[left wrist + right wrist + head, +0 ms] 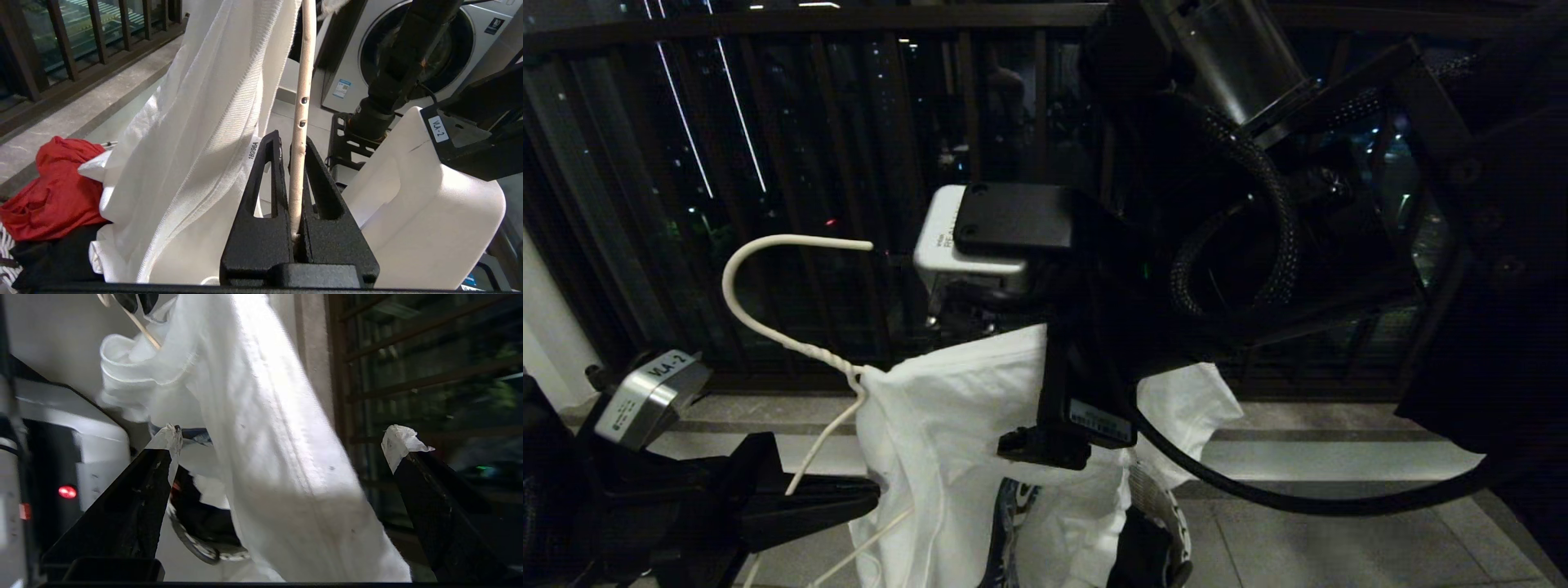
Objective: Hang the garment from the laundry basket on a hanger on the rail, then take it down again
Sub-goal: Hang the clothes on the clothes rack
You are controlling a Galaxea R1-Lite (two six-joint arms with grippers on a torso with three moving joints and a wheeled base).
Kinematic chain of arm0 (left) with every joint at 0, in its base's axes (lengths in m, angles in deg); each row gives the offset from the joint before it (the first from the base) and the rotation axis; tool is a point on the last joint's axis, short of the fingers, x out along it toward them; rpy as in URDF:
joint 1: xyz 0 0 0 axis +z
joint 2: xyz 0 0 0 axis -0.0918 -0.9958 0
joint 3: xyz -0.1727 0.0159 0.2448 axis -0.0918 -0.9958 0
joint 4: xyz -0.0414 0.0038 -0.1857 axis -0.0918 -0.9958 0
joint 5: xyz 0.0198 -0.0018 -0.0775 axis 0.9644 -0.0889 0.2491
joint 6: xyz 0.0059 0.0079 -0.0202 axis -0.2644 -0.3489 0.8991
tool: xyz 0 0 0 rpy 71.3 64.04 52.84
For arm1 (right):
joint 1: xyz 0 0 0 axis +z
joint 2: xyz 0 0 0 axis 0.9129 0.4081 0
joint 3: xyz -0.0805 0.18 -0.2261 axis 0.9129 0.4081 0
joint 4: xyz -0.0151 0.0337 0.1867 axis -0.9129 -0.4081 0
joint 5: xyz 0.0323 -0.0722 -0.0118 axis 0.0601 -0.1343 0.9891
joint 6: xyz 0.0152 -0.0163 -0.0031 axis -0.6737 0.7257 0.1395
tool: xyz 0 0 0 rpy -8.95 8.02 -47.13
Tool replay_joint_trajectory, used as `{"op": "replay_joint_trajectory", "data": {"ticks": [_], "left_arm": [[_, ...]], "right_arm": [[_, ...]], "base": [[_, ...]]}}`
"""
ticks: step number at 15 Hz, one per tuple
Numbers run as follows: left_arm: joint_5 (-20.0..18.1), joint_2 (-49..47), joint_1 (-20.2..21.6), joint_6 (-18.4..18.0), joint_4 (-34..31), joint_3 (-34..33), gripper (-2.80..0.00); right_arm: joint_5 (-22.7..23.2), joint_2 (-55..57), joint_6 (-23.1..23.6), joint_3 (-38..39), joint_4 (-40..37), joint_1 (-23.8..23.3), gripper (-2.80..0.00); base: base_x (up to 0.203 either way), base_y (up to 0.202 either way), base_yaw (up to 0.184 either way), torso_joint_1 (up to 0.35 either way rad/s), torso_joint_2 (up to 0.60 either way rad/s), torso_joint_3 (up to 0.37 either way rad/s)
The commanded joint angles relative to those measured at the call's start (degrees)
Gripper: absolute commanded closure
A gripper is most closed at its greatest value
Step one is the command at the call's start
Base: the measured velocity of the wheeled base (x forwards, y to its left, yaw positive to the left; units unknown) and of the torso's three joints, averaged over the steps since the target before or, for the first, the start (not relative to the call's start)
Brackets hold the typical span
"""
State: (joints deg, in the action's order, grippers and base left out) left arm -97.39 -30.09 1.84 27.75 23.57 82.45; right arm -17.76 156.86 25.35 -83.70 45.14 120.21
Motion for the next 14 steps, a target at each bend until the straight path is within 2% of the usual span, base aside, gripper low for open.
{"op": "replay_joint_trajectory", "data": {"ticks": [1, 5, 9, 12, 14], "left_arm": [[-0.29, 0.3, 0.09, 0.19, 0.39, 0.71, 0.0], [-0.19, 0.99, 0.16, 2.8, 0.45, 1.41, 0.0], [-0.28, 3.43, 0.35, 3.53, 0.42, 1.48, 0.0], [-0.19, 6.99, 0.4, 8.5, 0.39, 2.24, 0.0], [0.24, 7.97, 0.7, 9.59, 0.39, 2.68, 0.0]], "right_arm": [[1.74, 0.01, -0.01, 0.04, -0.13, -1.11, -2.8], [3.36, 1.11, -0.75, -0.16, 4.22, -3.54, -2.8], [4.62, 1.11, -1.1, -0.13, 4.33, -3.68, -2.8], [5.85, 1.03, -2.47, 0.02, 4.16, -3.75, -2.8], [5.94, 1.02, -2.56, 0.3, 3.89, -3.77, -2.8]], "base": [[0.0, 0.0, 0.0, 0.0, 0.0, 0.0], [0.0, 0.0, 0.0, 0.0, 0.0, 0.0], [0.0, 0.0, 0.0, 0.0, 0.0, 0.0], [0.0, 0.0, 0.0, 0.0, 0.0, 0.0], [0.0, 0.0, 0.0, 0.0, 0.0, 0.0]]}}
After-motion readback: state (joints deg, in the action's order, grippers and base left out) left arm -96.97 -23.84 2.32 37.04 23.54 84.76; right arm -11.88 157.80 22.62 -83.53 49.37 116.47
